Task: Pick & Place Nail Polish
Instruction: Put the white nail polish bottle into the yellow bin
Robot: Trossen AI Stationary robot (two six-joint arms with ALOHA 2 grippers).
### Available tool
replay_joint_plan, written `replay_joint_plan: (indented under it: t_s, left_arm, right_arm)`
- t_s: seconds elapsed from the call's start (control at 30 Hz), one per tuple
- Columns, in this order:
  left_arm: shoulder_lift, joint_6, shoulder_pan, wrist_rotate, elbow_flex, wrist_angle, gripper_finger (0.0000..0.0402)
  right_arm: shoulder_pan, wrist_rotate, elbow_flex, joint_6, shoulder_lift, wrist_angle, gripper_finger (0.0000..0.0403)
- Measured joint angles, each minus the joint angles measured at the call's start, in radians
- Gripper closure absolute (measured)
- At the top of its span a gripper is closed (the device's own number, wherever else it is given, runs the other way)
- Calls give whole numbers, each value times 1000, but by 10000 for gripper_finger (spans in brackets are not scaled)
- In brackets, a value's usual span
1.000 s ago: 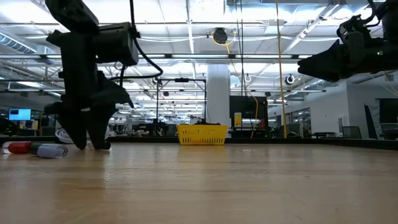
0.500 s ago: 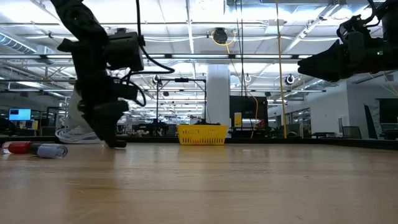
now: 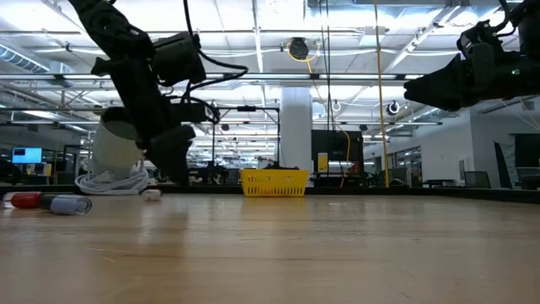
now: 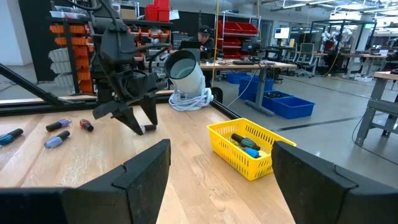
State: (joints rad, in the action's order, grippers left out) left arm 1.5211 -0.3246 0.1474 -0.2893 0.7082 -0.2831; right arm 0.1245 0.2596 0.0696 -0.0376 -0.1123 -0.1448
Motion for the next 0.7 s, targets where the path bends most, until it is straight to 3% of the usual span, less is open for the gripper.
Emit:
replay_joint_plan:
  t_s: [0.13, 0.3, 0.53, 0.7]
  left_arm:
    - [0, -117, 1, 0, 0, -55, 170]
    - [0, -86, 1, -24, 0, -124, 170]
    - [-1, -79, 2, -285, 0, -147, 170]
    - [-1, -50, 16, -294, 0, -161, 170]
  right_arm:
    - [0, 0, 0, 0, 0, 0, 135]
    - [0, 0, 0, 0, 0, 0, 135]
    - [0, 0, 0, 0, 0, 0, 135]
    - [0, 0, 0, 0, 0, 0, 135]
